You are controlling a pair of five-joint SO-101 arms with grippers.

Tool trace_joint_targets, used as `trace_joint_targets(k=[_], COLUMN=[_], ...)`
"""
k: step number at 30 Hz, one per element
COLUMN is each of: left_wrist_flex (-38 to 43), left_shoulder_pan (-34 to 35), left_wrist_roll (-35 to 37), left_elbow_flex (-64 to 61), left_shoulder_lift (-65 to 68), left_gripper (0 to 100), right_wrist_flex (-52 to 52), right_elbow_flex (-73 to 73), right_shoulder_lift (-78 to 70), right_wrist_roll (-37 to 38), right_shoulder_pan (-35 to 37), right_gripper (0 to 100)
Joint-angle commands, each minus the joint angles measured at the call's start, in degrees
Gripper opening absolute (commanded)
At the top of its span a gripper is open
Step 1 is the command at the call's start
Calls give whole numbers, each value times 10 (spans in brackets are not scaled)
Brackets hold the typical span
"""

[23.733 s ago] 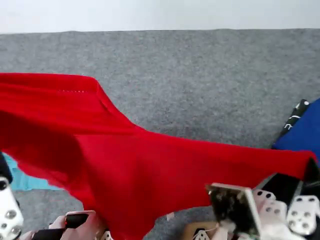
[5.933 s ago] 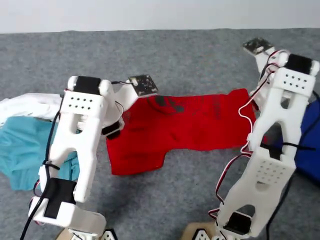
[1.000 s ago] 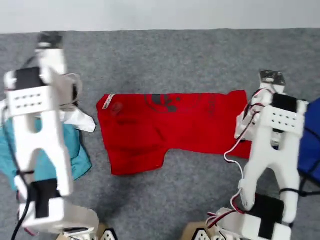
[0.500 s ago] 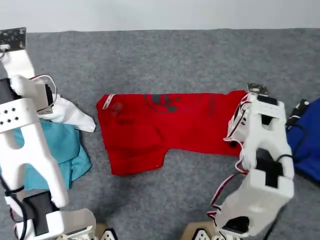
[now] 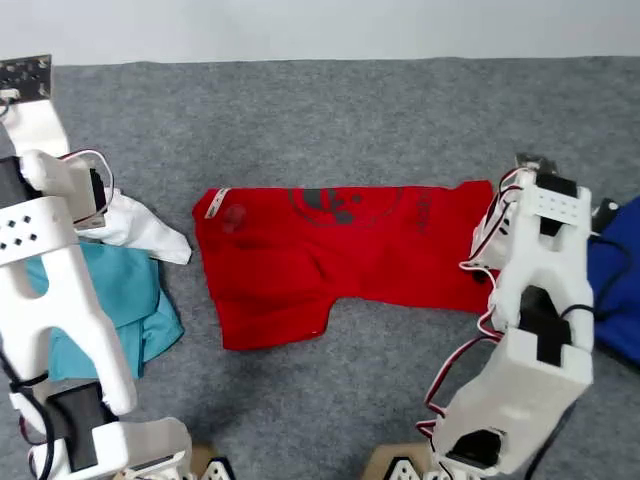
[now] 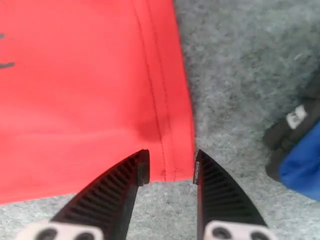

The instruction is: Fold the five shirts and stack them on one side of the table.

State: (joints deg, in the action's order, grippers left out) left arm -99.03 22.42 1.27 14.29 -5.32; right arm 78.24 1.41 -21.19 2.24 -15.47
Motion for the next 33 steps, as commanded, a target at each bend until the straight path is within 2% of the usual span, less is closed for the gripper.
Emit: trace_joint_targets(k=[1, 7, 11, 16, 25, 33], left_wrist_flex=[-14, -13, -13, -13, -13, -13], left_shoulder_pan=[1, 1, 1, 1, 1, 1], left_wrist_roll=[-5, -6, -6, -6, -6, -15], left_elbow_flex=[18, 18, 18, 18, 18, 18], left_shoulder_lift=[-23, -23, -23, -23, -24, -27], left_gripper=[2, 2, 2, 2, 2, 2], right_wrist_flex=[2, 3, 6, 18, 9, 11], right_elbow_flex=[-33, -52, -83, -125, -214, -236], right_shoulder_lift=[-21, -77, -83, -58, -45, -43], right_wrist_roll=[-6, -7, -7, -5, -3, -2], right_shoulder_pan=[-3, 0, 0, 5, 61, 65], right_gripper=[158, 140, 9, 9, 9, 9])
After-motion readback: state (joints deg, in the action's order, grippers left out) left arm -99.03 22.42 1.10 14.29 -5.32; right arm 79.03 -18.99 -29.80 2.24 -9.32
